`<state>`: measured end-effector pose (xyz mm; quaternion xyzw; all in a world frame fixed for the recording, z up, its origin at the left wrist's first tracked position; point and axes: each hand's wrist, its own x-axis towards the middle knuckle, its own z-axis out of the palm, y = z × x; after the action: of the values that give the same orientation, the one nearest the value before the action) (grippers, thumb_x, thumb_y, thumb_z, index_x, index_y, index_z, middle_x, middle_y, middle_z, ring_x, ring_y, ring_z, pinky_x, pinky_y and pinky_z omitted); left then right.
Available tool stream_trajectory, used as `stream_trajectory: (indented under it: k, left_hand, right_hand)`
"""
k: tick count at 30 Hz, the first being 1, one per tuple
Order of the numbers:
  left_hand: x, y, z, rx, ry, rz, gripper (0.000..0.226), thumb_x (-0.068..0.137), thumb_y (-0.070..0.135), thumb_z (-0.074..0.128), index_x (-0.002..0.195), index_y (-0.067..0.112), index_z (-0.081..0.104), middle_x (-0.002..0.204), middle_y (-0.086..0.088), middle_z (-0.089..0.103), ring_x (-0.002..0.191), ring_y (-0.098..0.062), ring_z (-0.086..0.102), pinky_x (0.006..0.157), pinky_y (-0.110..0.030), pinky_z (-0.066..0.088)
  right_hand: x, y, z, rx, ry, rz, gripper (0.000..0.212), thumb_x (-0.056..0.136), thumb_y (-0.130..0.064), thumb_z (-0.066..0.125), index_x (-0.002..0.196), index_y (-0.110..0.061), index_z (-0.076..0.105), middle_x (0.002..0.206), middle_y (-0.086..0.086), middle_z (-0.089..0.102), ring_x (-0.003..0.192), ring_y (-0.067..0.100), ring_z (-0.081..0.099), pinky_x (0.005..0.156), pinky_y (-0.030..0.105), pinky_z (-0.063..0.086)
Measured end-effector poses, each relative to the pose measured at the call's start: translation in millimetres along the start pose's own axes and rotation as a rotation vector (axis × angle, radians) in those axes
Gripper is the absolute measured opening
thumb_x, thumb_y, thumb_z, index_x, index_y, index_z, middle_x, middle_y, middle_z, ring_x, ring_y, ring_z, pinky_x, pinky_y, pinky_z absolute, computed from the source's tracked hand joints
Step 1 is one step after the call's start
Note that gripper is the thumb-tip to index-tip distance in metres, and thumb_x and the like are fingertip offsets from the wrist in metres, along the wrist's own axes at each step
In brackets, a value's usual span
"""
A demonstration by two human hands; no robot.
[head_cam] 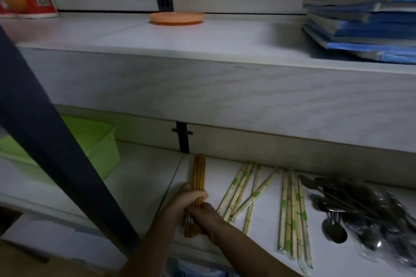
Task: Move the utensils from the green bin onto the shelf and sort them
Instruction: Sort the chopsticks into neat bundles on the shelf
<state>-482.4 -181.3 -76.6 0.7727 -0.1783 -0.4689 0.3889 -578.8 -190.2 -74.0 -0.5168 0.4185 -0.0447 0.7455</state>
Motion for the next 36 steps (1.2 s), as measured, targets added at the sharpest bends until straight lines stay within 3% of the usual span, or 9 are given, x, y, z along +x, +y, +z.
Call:
stream_trajectory:
  k: [4,9,15,21,25,29,31,34,36]
  left_hand:
    - [10.8,3.3,3.0,0.183,0.023,0.045,0.033,0.073,0.016,0.066,0.103,0.005,0.057,0.091,-0.009,0.057,0.080,-0.022,0.057,0.059,-0.025,0.041]
    - [17.4,1.6,0.7,0.555,0.095,0.162,0.019,0.069,0.028,0.065,0.069,0.017,0.050,0.072,-0.001,0.053,0.066,-0.017,0.053,0.054,-0.023,0.037]
    - [22.6,-11.8,-11.5,0.649,0.070,0.270,0.054,0.076,0.045,0.066,0.112,0.008,0.049,0.110,-0.009,0.056,0.097,-0.023,0.058,0.075,-0.028,0.044]
    - [24.0,-16.2,-19.3,0.609,0.041,0.298,0.055,0.082,0.046,0.062,0.111,0.000,0.053,0.109,-0.013,0.053,0.091,-0.023,0.057,0.076,-0.029,0.046]
    - [25.7,-16.9,-22.7,0.642,0.003,0.284,0.058,0.085,0.048,0.057,0.119,0.001,0.052,0.121,-0.016,0.046,0.103,-0.028,0.055,0.094,-0.038,0.046]
    - [21.2,-17.1,-20.0,0.757,0.019,0.326,0.066,0.089,0.050,0.051,0.133,0.003,0.037,0.131,-0.015,0.036,0.115,-0.027,0.048,0.098,-0.035,0.042]
    - [18.8,-19.0,-18.1,0.797,0.039,0.367,0.071,0.089,0.052,0.048,0.138,0.004,0.030,0.135,-0.015,0.032,0.119,-0.027,0.045,0.098,-0.035,0.041]
    - [17.6,-23.1,-16.3,0.833,0.067,0.401,0.080,0.090,0.054,0.045,0.145,0.003,0.017,0.141,-0.016,0.027,0.122,-0.028,0.043,0.100,-0.036,0.040]
    - [15.3,-26.2,-15.3,0.845,0.095,0.426,0.079,0.092,0.053,0.041,0.147,0.004,0.010,0.142,-0.015,0.024,0.122,-0.027,0.042,0.100,-0.036,0.040]
  right_hand:
    - [7.7,-3.1,2.2,-0.139,0.048,-0.009,0.017,0.093,-0.021,0.048,0.106,-0.012,0.054,0.110,0.014,0.062,0.108,0.029,0.062,0.090,0.037,0.053]
    - [13.4,3.1,12.5,-0.267,0.100,-0.020,0.041,0.091,-0.033,0.047,0.123,-0.008,0.054,0.117,0.015,0.063,0.105,0.026,0.062,0.089,0.034,0.055]
    - [17.4,6.7,16.3,-0.456,0.187,-0.062,0.038,0.094,-0.028,0.045,0.124,-0.006,0.051,0.121,0.014,0.061,0.106,0.025,0.062,0.084,0.029,0.054]
    - [18.9,-1.5,18.6,-0.680,0.179,-0.090,0.029,0.093,-0.026,0.045,0.109,-0.005,0.057,0.113,0.016,0.065,0.100,0.027,0.065,0.084,0.031,0.053]
    - [18.7,-10.4,15.3,-0.846,0.124,-0.034,0.028,0.095,-0.030,0.043,0.105,-0.007,0.058,0.111,0.015,0.067,0.060,0.014,0.060,0.053,0.015,0.048]
    - [17.9,-10.6,12.2,-0.937,0.098,0.029,0.036,0.096,-0.032,0.042,0.110,-0.002,0.058,0.102,0.015,0.070,0.050,0.009,0.056,0.061,0.021,0.053]
    - [17.4,-8.2,11.6,-1.026,0.104,0.020,0.038,0.096,-0.037,0.042,0.108,-0.004,0.058,0.096,0.011,0.071,0.055,0.010,0.060,0.063,0.023,0.053]
    - [14.7,-3.6,11.4,-1.143,0.132,-0.005,0.042,0.094,-0.041,0.042,0.112,-0.006,0.057,0.103,0.012,0.068,0.090,0.023,0.067,0.084,0.035,0.053]
    - [7.3,-2.9,10.3,-1.194,0.137,-0.012,0.043,0.095,-0.043,0.040,0.115,-0.008,0.056,0.110,0.012,0.066,0.101,0.026,0.063,0.087,0.037,0.049]
